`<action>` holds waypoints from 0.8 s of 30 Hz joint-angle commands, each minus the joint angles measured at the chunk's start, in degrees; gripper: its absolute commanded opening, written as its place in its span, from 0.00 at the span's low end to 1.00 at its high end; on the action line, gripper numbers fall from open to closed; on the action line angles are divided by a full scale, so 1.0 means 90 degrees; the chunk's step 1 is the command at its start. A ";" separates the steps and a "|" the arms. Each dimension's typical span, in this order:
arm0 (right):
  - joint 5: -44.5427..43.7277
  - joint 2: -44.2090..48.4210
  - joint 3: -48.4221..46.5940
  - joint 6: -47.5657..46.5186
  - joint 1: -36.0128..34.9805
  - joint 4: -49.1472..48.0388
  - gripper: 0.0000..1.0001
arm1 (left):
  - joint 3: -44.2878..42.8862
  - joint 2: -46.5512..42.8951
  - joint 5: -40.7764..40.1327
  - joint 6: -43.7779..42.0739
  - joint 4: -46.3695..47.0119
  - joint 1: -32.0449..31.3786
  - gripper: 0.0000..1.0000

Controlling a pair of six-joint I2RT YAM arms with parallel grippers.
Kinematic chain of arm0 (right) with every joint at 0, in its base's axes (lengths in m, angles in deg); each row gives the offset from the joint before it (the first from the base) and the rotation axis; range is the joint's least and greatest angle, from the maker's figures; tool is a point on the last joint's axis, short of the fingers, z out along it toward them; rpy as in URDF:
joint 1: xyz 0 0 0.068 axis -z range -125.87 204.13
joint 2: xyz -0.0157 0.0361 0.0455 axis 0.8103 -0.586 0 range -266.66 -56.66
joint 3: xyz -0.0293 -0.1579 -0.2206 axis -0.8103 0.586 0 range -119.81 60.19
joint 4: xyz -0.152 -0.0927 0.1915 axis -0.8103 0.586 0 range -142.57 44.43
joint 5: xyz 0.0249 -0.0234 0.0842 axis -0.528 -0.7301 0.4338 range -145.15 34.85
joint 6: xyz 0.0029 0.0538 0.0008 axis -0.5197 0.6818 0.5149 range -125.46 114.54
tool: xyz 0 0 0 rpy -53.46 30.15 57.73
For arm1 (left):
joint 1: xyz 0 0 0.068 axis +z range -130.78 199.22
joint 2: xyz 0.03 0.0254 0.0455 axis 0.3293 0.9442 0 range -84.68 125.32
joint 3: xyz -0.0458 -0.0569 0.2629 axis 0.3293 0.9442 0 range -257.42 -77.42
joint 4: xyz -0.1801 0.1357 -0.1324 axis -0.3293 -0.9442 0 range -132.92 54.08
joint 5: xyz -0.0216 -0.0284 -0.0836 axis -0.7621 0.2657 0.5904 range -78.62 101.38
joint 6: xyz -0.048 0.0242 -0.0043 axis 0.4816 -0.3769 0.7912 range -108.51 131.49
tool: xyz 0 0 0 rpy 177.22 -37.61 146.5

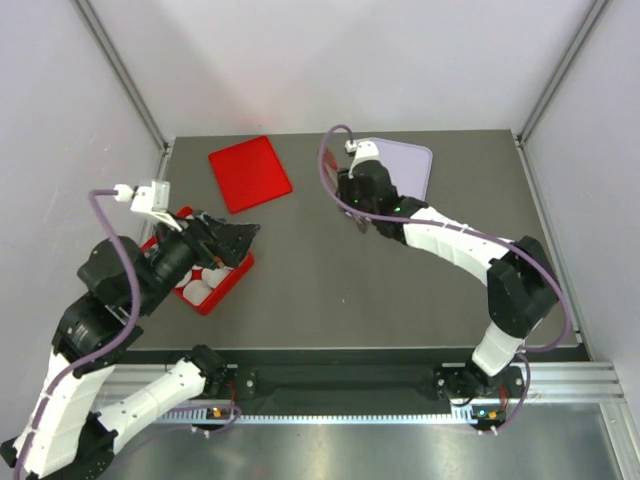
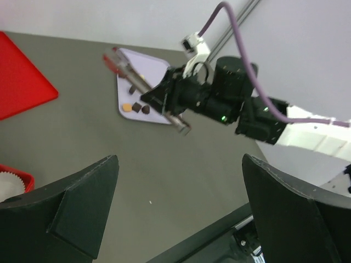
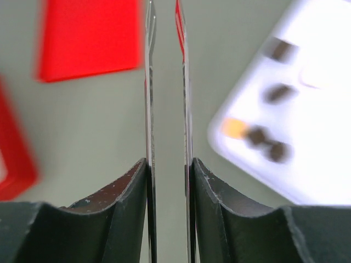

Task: Pack the chocolate

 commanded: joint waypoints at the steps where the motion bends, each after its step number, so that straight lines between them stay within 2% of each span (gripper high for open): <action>1: -0.0451 0.0374 0.0019 -0.0380 0.0366 0.0689 0.36 | 0.0356 0.0148 -0.0061 0.0114 0.0343 0.0013 0.99; 11: 0.0075 -0.0475 -0.0850 -0.1055 0.1577 0.1500 0.40 | 0.1167 0.0432 0.0075 0.0115 0.0714 0.0003 0.99; 16: 0.0563 -0.0817 -0.1192 -0.1611 0.1792 0.1705 0.44 | 0.1167 0.0461 0.0026 -0.0003 0.0686 0.0003 0.99; 24: 0.0799 -0.1247 -0.1534 -0.2373 0.2066 0.1676 0.48 | 0.1245 0.0383 -0.0061 -0.0100 0.0656 0.0003 0.99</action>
